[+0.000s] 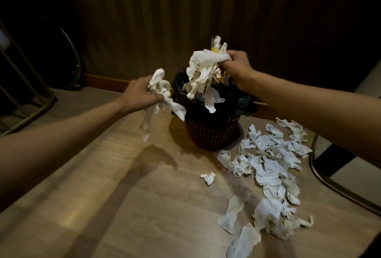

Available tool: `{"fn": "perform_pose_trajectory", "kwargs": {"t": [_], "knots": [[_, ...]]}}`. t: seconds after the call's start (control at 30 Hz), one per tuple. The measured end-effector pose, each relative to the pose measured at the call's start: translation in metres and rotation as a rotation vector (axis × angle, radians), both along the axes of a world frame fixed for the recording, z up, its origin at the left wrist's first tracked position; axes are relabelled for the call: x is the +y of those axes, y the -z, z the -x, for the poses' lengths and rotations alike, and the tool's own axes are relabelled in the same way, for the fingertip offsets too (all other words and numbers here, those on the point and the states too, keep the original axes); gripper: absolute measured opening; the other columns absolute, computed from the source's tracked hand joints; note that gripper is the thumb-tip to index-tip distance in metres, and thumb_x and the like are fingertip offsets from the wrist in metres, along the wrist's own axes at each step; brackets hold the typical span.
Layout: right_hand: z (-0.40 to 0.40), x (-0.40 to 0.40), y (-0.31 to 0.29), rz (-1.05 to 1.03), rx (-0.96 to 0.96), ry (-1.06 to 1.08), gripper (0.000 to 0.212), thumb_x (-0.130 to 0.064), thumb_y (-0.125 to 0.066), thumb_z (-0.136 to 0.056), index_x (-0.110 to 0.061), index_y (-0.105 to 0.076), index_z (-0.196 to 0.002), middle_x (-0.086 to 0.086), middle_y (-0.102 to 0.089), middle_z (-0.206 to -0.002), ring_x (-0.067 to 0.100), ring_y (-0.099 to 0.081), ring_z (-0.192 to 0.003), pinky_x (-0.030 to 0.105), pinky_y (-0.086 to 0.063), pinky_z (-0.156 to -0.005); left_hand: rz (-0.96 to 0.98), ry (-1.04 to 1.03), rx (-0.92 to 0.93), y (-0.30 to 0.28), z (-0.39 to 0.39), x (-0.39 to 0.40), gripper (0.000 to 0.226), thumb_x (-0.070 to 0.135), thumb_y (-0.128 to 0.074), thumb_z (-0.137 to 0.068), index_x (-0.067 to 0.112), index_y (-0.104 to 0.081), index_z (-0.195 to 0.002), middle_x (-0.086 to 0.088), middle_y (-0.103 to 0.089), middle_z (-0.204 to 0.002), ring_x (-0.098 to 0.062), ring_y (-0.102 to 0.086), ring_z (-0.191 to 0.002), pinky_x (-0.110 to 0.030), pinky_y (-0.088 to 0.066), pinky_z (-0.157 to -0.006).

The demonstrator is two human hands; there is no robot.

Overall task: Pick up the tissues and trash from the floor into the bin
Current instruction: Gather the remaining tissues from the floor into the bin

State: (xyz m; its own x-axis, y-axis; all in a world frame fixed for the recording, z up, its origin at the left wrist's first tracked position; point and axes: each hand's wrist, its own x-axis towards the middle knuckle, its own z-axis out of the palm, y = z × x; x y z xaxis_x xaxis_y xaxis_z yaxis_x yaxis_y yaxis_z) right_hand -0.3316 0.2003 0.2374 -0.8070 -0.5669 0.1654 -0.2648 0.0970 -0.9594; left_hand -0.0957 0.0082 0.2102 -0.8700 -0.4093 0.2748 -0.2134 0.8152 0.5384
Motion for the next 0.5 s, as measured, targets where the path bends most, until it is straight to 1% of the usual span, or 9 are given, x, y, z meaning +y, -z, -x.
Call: {"fn": "perform_pose_trajectory", "kwargs": {"t": [0.07,0.13,0.17,0.2,0.27,0.3,0.4,0.47,0.5], "knots": [[0.009,0.001,0.002,-0.035,-0.027,0.081,0.018,-0.006,-0.069,-0.085,-0.011,-0.073,-0.101,0.01,-0.074,-0.095,0.023,-0.071,-0.083,0.03,-0.058,-0.062,-0.027,-0.036,0.053,-0.009,0.012,0.0,0.04,0.035,-0.072,-0.077,0.017,-0.067,-0.112,-0.007,-0.072,-0.103,-0.024,-0.067,-0.098,-0.041,-0.055,-0.087],[0.015,0.001,0.006,-0.086,-0.056,0.146,0.02,-0.008,-0.069,-0.082,-0.012,-0.074,-0.101,0.008,-0.073,-0.094,0.016,-0.066,-0.073,0.022,-0.049,-0.05,-0.058,-0.079,0.089,-0.018,0.026,0.0,0.044,0.032,-0.078,-0.076,0.015,-0.066,-0.116,-0.008,-0.072,-0.108,-0.027,-0.068,-0.103,-0.045,-0.055,-0.09],[0.018,0.001,0.008,-0.107,-0.065,0.165,0.019,-0.013,-0.068,-0.083,-0.013,-0.074,-0.101,0.006,-0.073,-0.093,0.014,-0.064,-0.071,0.02,-0.046,-0.046,-0.081,-0.094,0.103,-0.022,0.034,0.0,0.047,0.032,-0.08,-0.075,0.015,-0.066,-0.116,-0.008,-0.072,-0.109,-0.026,-0.068,-0.103,-0.045,-0.056,-0.09],[0.021,0.001,0.01,-0.114,-0.077,0.178,0.018,-0.018,-0.067,-0.085,-0.015,-0.074,-0.101,0.005,-0.073,-0.095,0.015,-0.064,-0.073,0.022,-0.048,-0.047,-0.1,-0.109,0.111,-0.027,0.042,0.0,0.05,0.034,-0.082,-0.073,0.015,-0.066,-0.117,-0.007,-0.072,-0.111,-0.025,-0.068,-0.103,-0.044,-0.057,-0.089],[0.028,0.001,0.012,-0.116,-0.107,0.209,0.019,-0.024,-0.063,-0.088,-0.018,-0.073,-0.103,0.006,-0.073,-0.098,0.02,-0.069,-0.084,0.03,-0.058,-0.06,-0.095,-0.144,0.121,-0.037,0.058,0.003,0.055,0.041,-0.083,-0.072,0.013,-0.066,-0.116,-0.007,-0.07,-0.113,-0.024,-0.067,-0.104,-0.041,-0.057,-0.088],[0.029,0.003,0.013,-0.129,-0.109,0.224,0.021,-0.024,-0.06,-0.089,-0.017,-0.072,-0.105,0.008,-0.072,-0.1,0.023,-0.07,-0.089,0.034,-0.06,-0.068,-0.086,-0.158,0.126,-0.04,0.067,0.004,0.054,0.041,-0.082,-0.074,0.012,-0.065,-0.117,-0.008,-0.069,-0.114,-0.024,-0.065,-0.105,-0.04,-0.056,-0.088],[0.037,0.007,0.017,-0.204,-0.025,0.245,0.031,-0.024,-0.057,-0.088,-0.019,-0.066,-0.117,0.01,-0.067,-0.113,0.027,-0.066,-0.102,0.041,-0.059,-0.086,-0.094,-0.173,0.148,-0.047,0.091,0.01,0.04,0.03,-0.072,-0.086,0.009,-0.061,-0.118,-0.014,-0.065,-0.119,-0.029,-0.061,-0.109,-0.043,-0.054,-0.091],[0.038,0.013,0.018,-0.264,0.042,0.23,0.034,-0.023,-0.06,-0.089,-0.021,-0.063,-0.123,0.01,-0.061,-0.125,0.025,-0.061,-0.11,0.043,-0.056,-0.093,-0.141,-0.204,0.156,-0.047,0.106,0.012,0.033,0.024,-0.064,-0.088,0.008,-0.059,-0.117,-0.015,-0.062,-0.12,-0.031,-0.06,-0.109,-0.046,-0.054,-0.092],[0.038,0.017,0.017,-0.303,0.063,0.201,0.033,-0.023,-0.063,-0.09,-0.021,-0.064,-0.123,0.009,-0.06,-0.128,0.024,-0.059,-0.112,0.041,-0.056,-0.095,-0.168,-0.221,0.163,-0.046,0.114,0.014,0.031,0.021,-0.061,-0.089,0.009,-0.059,-0.117,-0.015,-0.061,-0.121,-0.03,-0.059,-0.109,-0.043,-0.054,-0.089]]}}
